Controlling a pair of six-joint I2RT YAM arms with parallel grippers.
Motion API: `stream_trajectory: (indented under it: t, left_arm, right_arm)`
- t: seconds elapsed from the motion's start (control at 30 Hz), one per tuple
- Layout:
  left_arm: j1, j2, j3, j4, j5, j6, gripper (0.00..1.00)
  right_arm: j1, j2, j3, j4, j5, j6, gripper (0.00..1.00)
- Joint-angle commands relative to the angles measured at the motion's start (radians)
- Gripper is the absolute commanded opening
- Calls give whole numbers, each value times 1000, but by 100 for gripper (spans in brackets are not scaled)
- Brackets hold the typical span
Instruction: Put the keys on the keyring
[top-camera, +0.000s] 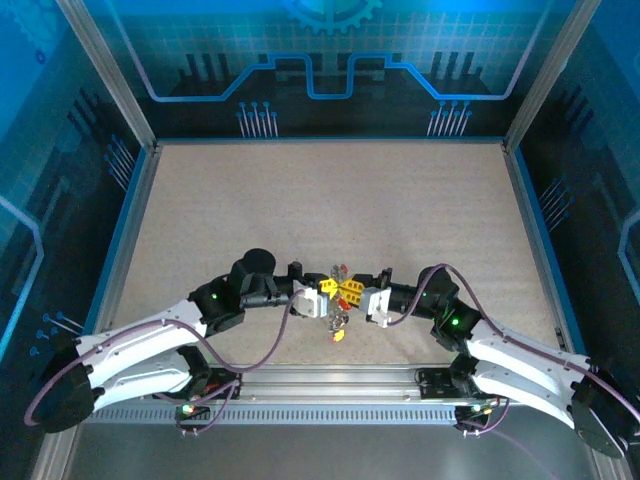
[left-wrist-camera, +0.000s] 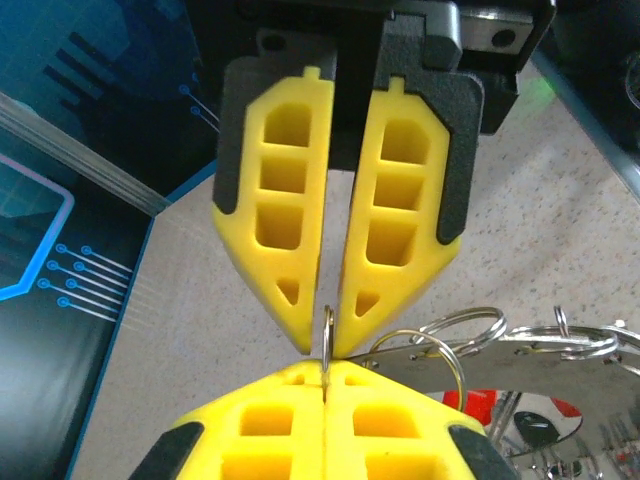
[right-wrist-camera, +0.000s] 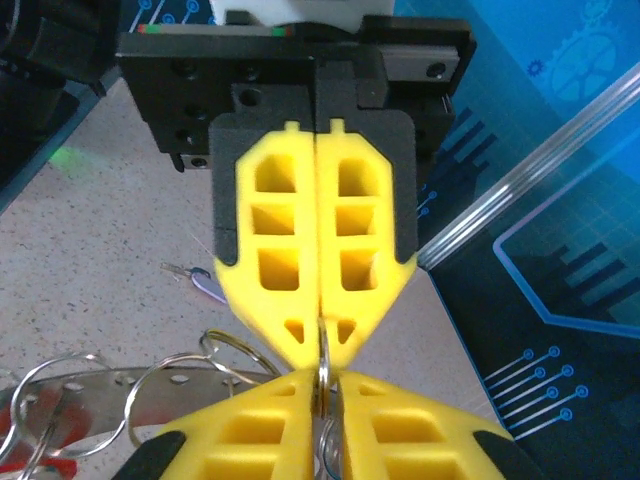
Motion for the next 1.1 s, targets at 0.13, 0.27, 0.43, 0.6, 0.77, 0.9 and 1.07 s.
stream_trajectory:
  t: [0.13,0.27,0.43,0.6,0.77,0.9,1.07]
  left_arm:
    - [-53,10,159,-203,-184,120,0]
    - [-74,33,224,-293,-250,136,0]
    - [-98,74,282,-346,-313,142,0]
    - [-108,109,302,-343,-345,147,0]
    - [-117,122,315,-347,-356,155,0]
    - [-121,128,325,-350,-354,153,0]
    - [-122,128,335,-346,-345,137,0]
  right_arm:
    - [0,-11,55,-80,95,6,21]
    - [0,-1,54,-71,115,23,22]
    - [1,22,57,-39,115,45,21]
    - [0,33,52,-3,106,59,20]
    - [1,24,45,-1,115,59,20]
    - [-1,30,43,-5,122,56,17]
    - [-1,41,40,7,136,59,17]
